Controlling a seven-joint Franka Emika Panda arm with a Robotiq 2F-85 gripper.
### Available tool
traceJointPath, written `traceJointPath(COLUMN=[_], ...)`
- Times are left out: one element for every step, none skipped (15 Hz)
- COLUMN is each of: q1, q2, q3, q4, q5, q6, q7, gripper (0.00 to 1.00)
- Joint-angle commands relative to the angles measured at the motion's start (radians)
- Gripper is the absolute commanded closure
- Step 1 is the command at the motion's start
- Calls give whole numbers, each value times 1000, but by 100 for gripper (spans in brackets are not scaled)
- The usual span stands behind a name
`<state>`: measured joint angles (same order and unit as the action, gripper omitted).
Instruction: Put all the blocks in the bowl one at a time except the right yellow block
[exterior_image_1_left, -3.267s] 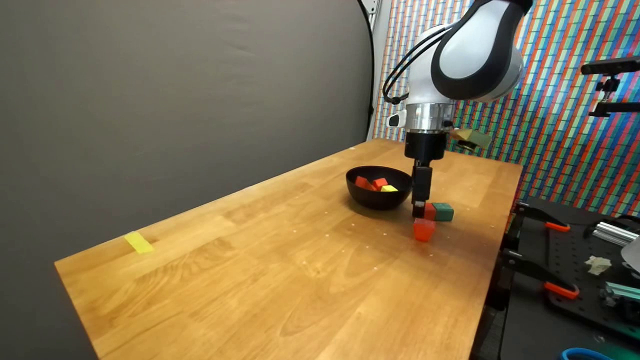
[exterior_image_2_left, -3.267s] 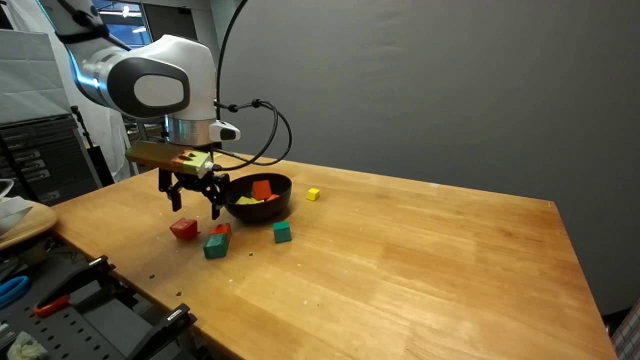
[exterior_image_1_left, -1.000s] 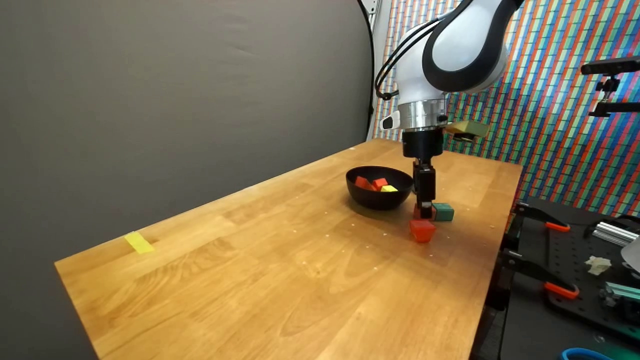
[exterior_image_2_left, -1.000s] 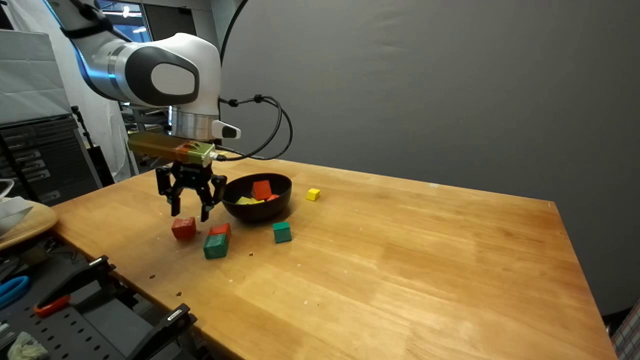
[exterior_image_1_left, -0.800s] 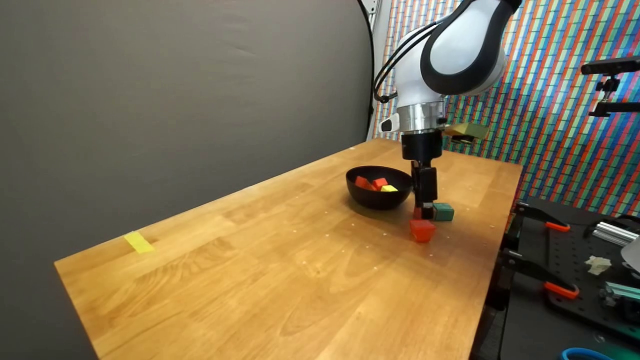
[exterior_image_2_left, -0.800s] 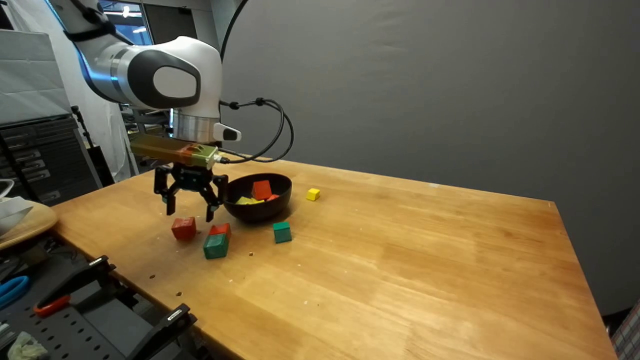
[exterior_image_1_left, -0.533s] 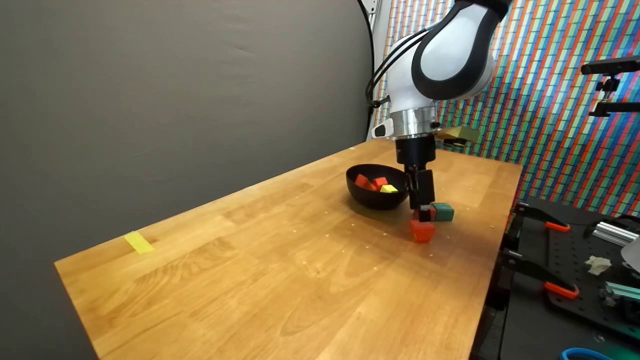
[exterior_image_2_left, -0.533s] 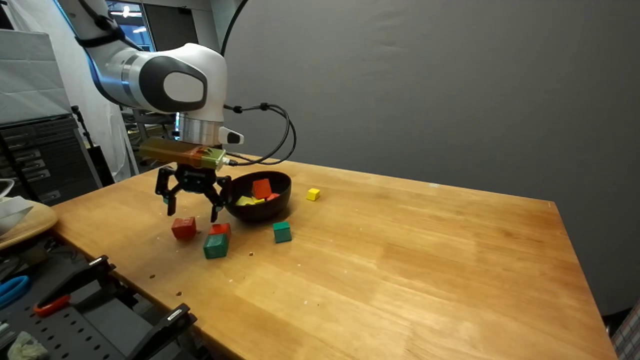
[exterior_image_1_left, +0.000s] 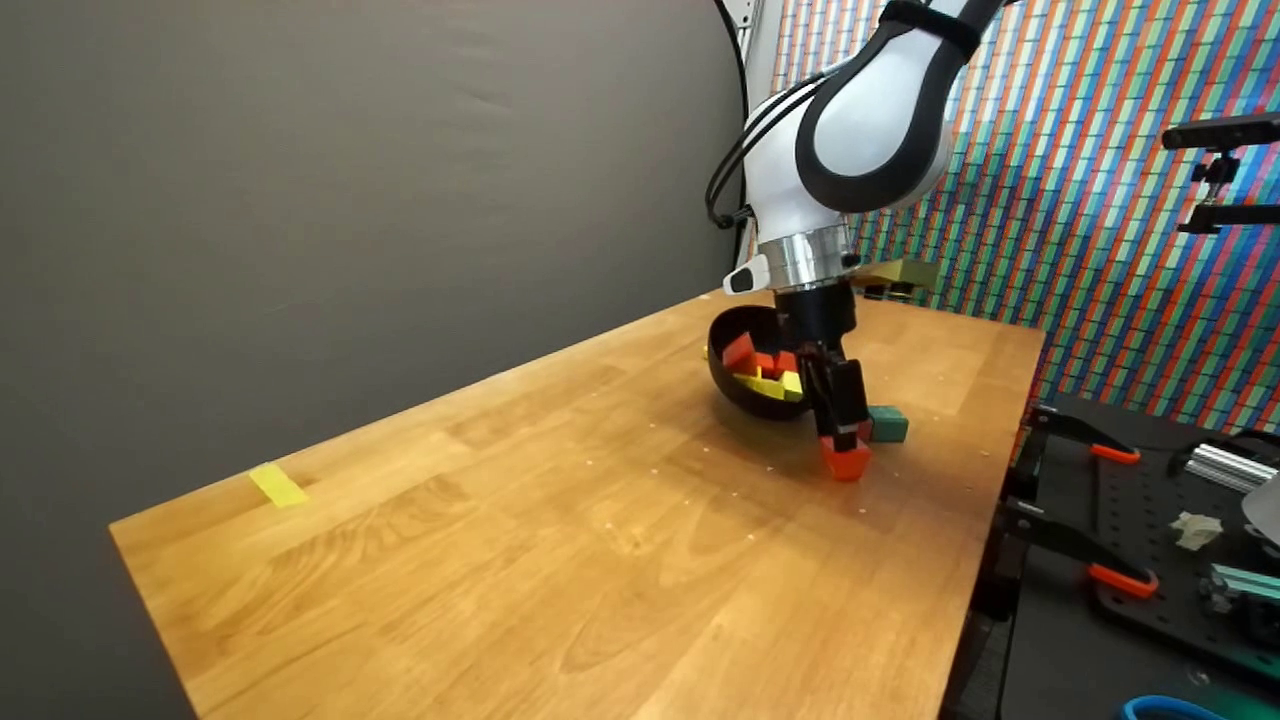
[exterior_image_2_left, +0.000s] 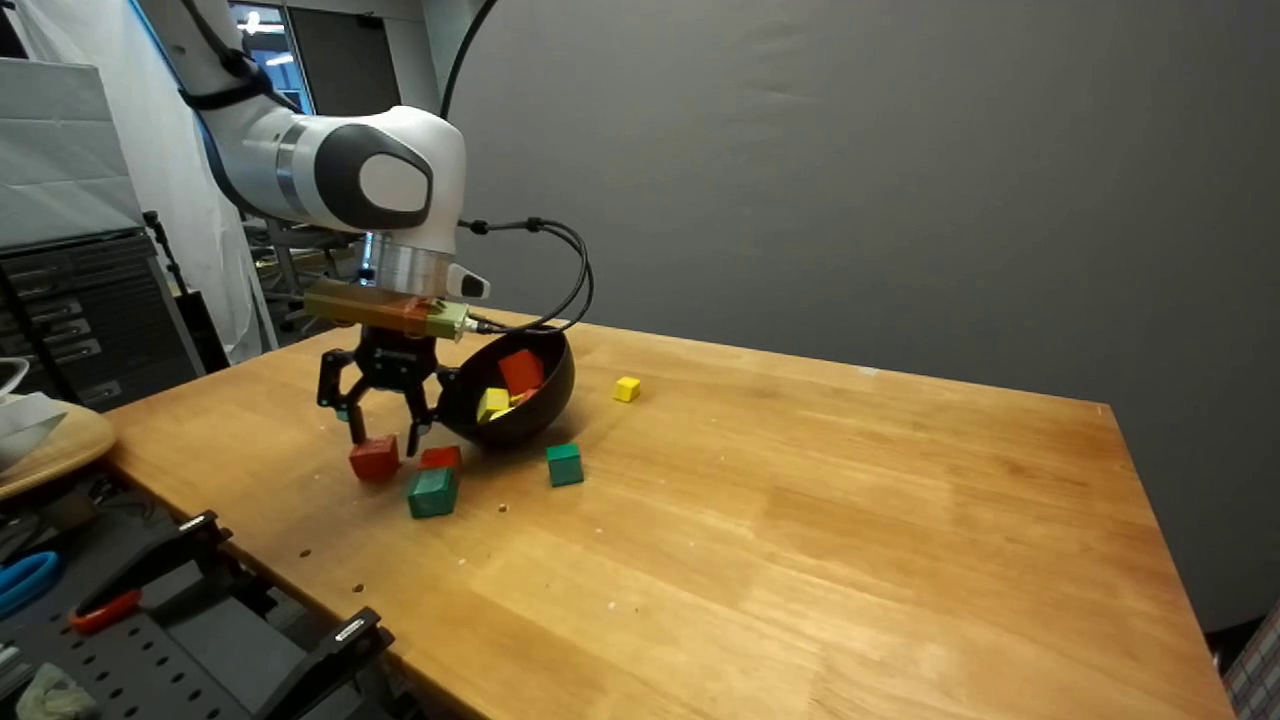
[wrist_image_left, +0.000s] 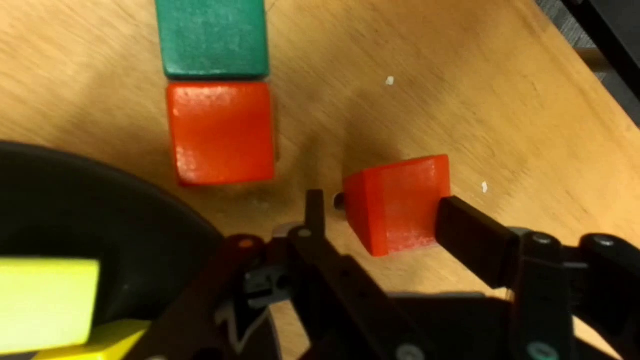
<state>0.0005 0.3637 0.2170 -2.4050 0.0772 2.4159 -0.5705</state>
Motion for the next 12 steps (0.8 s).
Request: traceJointPath(q1=[19,25,30,33,34,37,39,42,44,47,51,54], q2=[-4,-10,-18,-28,-36,-41,-49,-59,-71,-86,-106,-123], q3=[-6,-8,-9,-9,-9,-12,-15,-19,-21,-22,-25,-27], q4=[1,-5,-12,-23,-29,-33,-38,-44,-52,-61,-74,-82], q5=[-51,-65,-78,-87,-93,-103,-110,-119,-130,-141,-153,-164], q6=[-35,-38,-36,-29,-24,-20,-16,-9,-2,7,17,23], q7=[3,11,18,24,32,39,51,66,82,98,118,134], gripper=[62,64,65,60,57,57,55,56,56,57,57,57])
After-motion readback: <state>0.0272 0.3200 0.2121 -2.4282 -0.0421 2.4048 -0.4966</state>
